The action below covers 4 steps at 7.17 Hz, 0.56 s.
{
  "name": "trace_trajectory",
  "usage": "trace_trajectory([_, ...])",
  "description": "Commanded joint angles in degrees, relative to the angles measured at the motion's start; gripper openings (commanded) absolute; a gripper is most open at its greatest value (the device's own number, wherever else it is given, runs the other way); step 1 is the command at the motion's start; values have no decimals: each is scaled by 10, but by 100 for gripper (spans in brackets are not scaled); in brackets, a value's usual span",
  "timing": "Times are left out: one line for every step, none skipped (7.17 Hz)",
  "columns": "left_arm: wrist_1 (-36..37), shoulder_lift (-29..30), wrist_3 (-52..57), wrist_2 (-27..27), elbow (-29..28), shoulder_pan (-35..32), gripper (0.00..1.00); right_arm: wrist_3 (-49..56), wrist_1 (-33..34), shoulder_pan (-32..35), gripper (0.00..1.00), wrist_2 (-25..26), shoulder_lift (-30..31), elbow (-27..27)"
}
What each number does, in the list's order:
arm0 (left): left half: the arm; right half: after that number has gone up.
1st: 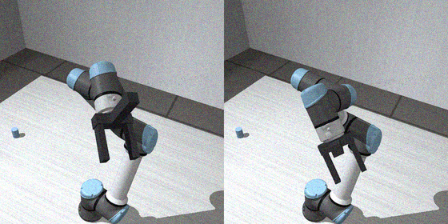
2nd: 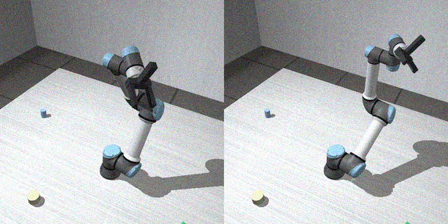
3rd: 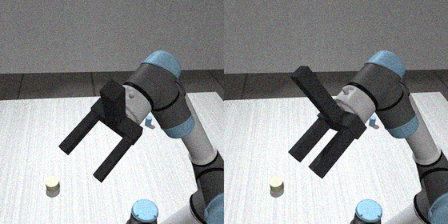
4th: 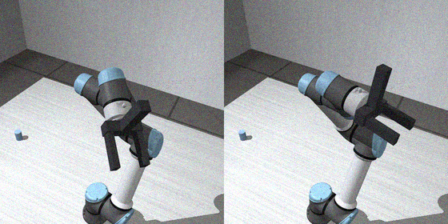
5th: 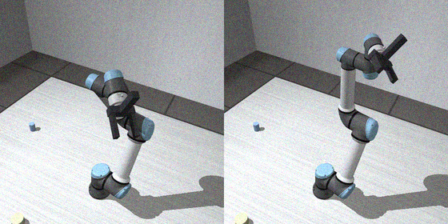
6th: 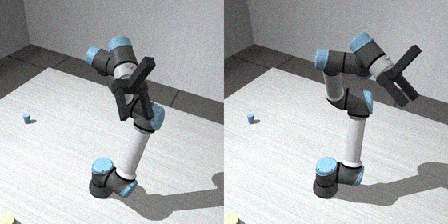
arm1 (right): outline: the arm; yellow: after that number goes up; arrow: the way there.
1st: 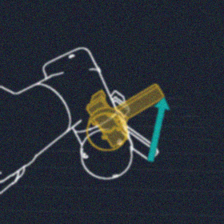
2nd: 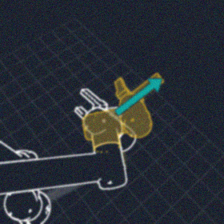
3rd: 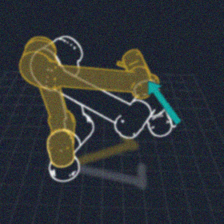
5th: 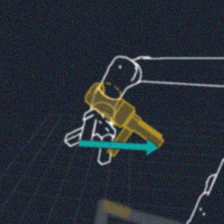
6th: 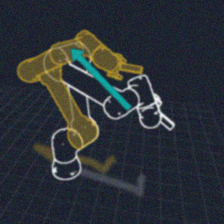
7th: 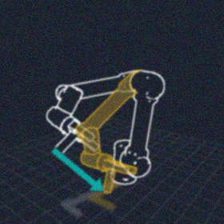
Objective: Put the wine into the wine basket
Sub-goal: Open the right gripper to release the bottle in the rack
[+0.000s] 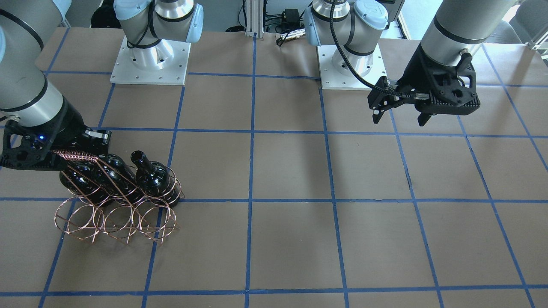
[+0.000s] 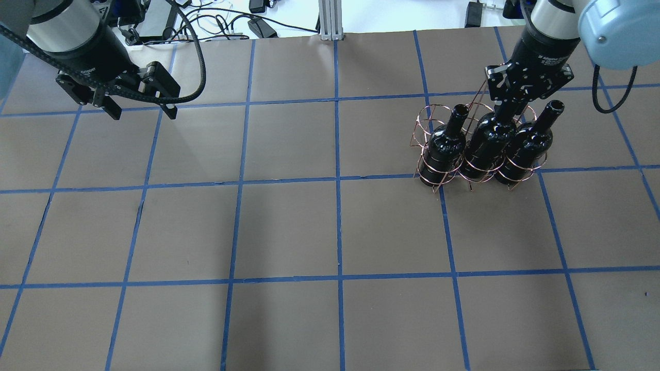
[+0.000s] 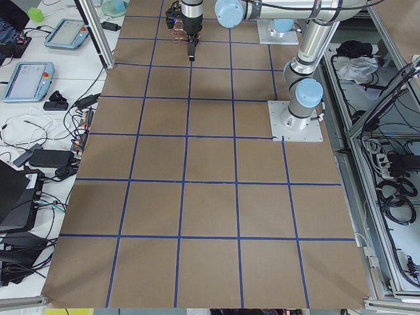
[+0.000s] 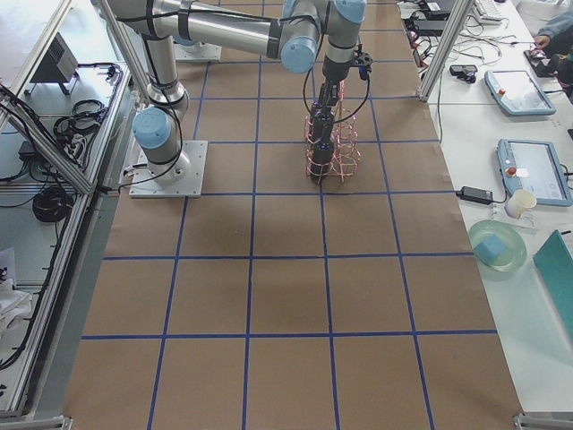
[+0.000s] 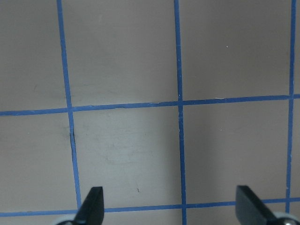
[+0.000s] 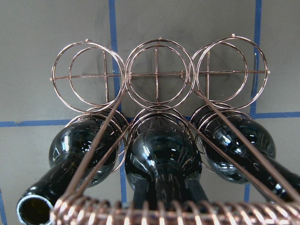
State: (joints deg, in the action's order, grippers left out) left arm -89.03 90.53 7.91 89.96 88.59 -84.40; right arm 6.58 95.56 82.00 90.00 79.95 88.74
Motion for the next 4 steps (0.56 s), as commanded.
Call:
trace_trajectory([0,0,0,-1,0,0,100,-1,2,0,1,1,-3,5])
trace_trajectory([0,-1,0,0,0,0,100,-1,2,0,1,2,-3,6])
trace_trajectory([0,0,0,0,0,0,100,1,2,0,2,3,-3,13])
trace_trajectory([1,0,1,0,0,0,100,0,6,0,2,2,-5,20])
